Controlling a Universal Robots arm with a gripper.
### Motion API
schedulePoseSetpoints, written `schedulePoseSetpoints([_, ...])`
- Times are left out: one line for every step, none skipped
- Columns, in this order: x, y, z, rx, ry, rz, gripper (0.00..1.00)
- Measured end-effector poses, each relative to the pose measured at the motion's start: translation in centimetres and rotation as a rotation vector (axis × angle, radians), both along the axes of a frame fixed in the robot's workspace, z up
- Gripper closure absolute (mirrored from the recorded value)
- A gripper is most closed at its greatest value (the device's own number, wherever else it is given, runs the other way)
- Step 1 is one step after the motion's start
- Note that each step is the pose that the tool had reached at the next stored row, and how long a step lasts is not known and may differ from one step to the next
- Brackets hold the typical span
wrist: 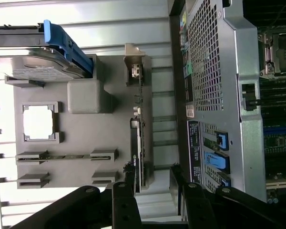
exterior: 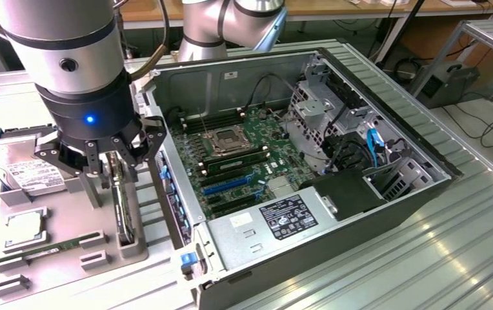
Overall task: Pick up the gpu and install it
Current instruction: 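Pick up the gpu and move the gpu toward the slot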
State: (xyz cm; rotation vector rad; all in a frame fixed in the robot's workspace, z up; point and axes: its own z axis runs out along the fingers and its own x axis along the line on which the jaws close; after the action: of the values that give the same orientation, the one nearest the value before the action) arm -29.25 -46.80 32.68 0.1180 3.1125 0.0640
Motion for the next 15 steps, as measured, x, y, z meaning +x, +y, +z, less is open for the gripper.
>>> schedulePoseSetpoints([-0.01,0.0,-0.04,0.0,0.0,0.0,0.58])
schedulePoseSetpoints([-0.02,0.0,-0.07,0.0001,-0.0001,0.0,0.58])
schedulePoseSetpoints([-0.04,0.0,-0.11,0.0,0.0,0.0,0.58])
schedulePoseSetpoints([-0.05,0.0,-0.14,0.0,0.0,0.0,0.58])
schedulePoseSetpoints([-0.06,0.0,-0.17,0.0,0.0,0.0,0.58])
schedulePoseSetpoints([-0.07,0.0,-0.2,0.0,0.0,0.0,0.58])
schedulePoseSetpoints([-0.08,0.0,-0.24,0.0001,0.0,0.0,0.58])
schedulePoseSetpoints([-0.09,0.0,-0.27,0.0,0.0,0.0,0.58])
schedulePoseSetpoints([-0.1,0.0,-0.29,0.0,0.0,0.0,0.58])
schedulePoseSetpoints([-0.12,0.0,-0.33,0.0,-0.0001,0.0,0.58])
schedulePoseSetpoints([-0.13,0.0,-0.36,0.0,0.0,0.0,0.58])
schedulePoseSetpoints([-0.16,0.0,-0.4,0.0,0.0,0.0,0.58])
schedulePoseSetpoints([-0.18,0.0,-0.42,0.0,-0.0001,0.0,0.58])
schedulePoseSetpoints([-0.21,0.0,-0.46,0.0001,-0.0001,0.0,0.58])
schedulePoseSetpoints([-0.24,0.0,-0.5,0.0002,-0.0002,0.0,0.58])
